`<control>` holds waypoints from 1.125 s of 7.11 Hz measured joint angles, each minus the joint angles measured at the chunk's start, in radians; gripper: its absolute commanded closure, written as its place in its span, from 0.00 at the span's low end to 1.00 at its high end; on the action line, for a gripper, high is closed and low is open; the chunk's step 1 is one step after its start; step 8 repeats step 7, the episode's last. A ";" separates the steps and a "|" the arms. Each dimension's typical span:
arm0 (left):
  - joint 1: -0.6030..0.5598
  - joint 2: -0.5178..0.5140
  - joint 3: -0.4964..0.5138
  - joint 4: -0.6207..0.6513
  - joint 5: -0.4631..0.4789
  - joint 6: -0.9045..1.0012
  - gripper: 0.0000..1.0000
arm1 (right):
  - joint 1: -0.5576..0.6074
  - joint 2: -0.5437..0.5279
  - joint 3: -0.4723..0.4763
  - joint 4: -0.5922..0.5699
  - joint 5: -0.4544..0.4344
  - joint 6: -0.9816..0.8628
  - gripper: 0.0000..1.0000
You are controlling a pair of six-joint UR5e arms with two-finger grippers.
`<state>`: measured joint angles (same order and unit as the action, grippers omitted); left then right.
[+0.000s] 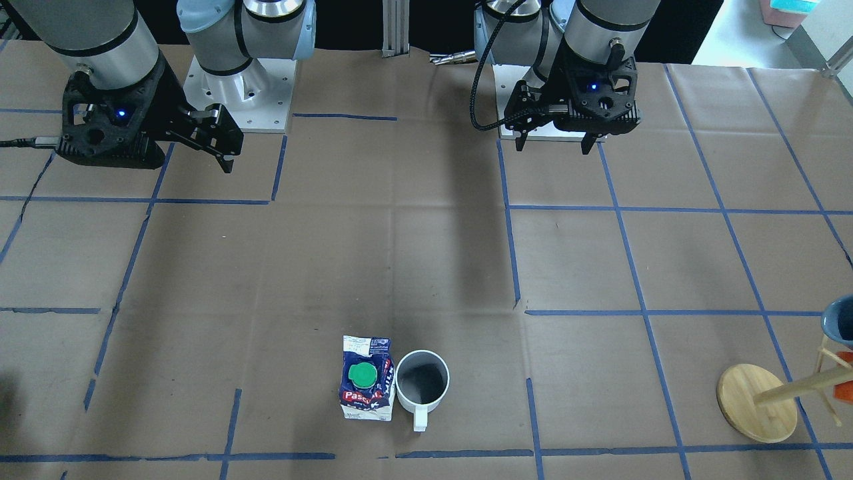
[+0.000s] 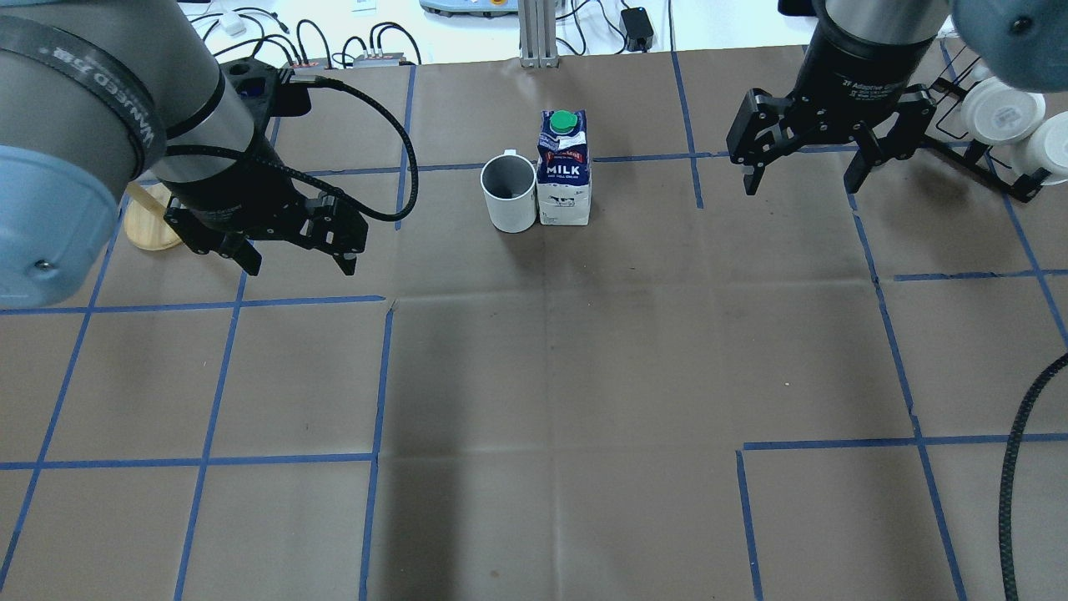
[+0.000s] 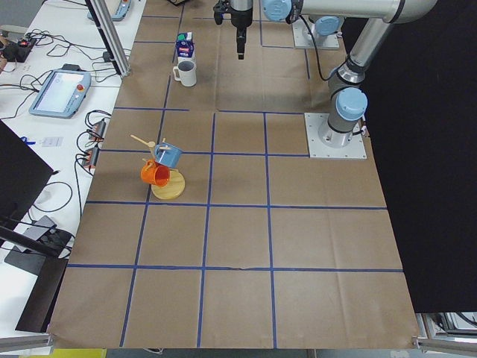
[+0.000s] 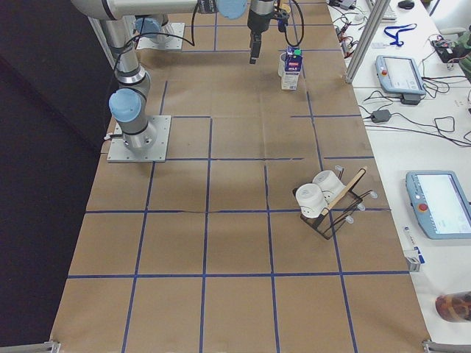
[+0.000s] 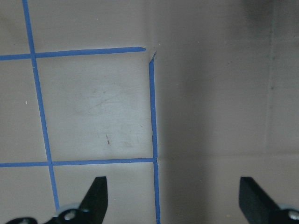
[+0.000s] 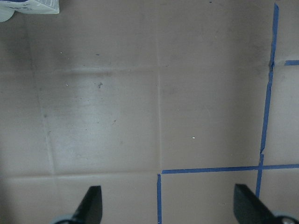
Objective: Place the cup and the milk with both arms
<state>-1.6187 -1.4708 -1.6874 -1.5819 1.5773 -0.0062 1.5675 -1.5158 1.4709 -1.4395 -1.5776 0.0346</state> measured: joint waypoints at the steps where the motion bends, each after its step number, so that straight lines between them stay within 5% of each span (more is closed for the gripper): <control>1: 0.000 0.000 0.000 0.000 0.000 0.000 0.00 | 0.001 0.001 0.004 -0.020 -0.004 0.001 0.00; 8: 0.000 0.000 -0.001 -0.002 0.002 0.000 0.00 | 0.002 0.013 0.019 -0.036 0.003 0.001 0.00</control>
